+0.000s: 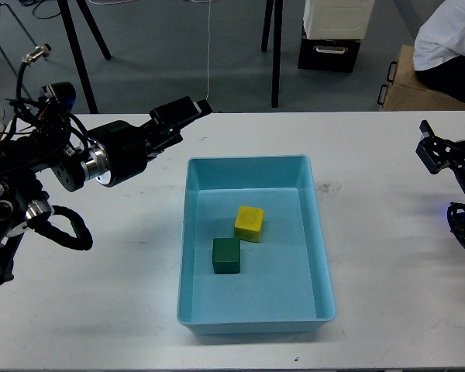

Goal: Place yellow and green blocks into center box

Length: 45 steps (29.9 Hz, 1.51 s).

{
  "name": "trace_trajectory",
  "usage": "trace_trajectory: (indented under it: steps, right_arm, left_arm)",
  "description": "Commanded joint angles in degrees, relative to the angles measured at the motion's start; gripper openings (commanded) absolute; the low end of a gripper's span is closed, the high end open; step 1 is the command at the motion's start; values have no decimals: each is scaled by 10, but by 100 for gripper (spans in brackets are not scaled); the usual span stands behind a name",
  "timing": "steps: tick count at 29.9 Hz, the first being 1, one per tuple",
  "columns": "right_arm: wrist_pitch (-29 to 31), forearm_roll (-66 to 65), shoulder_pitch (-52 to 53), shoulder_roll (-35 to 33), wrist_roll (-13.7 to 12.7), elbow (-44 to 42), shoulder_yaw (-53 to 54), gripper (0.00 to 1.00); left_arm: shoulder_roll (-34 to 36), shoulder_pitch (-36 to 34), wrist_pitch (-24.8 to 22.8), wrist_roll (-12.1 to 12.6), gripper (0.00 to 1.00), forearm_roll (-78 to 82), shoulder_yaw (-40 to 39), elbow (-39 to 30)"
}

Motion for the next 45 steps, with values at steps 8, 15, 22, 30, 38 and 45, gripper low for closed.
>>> trace_trajectory:
  steps: [8, 15, 22, 30, 38, 45]
  right_arm:
    - [0, 0, 0, 1, 0, 1, 0, 99]
    - [0, 0, -3, -1, -1, 2, -1, 99]
    - [0, 0, -2, 1, 0, 2, -1, 99]
    - [0, 0, 0, 4, 0, -1, -1, 99]
    - [0, -6, 0, 6, 0, -2, -1, 99]
    - [0, -11, 0, 6, 0, -2, -1, 99]
  left_arm:
    - [6, -7, 205, 0, 100, -260, -169, 43]
    - [7, -10, 315, 0, 100, -317, -233, 100]
    - [50, -123, 377, 0, 99, -315, -240, 260]
    - [115, -226, 417, -214, 98, -198, -157, 470]
    - [81, -235, 487, -249, 98, -354, -164, 483]
    - [61, -203, 560, -226, 99, -661, -169, 483]
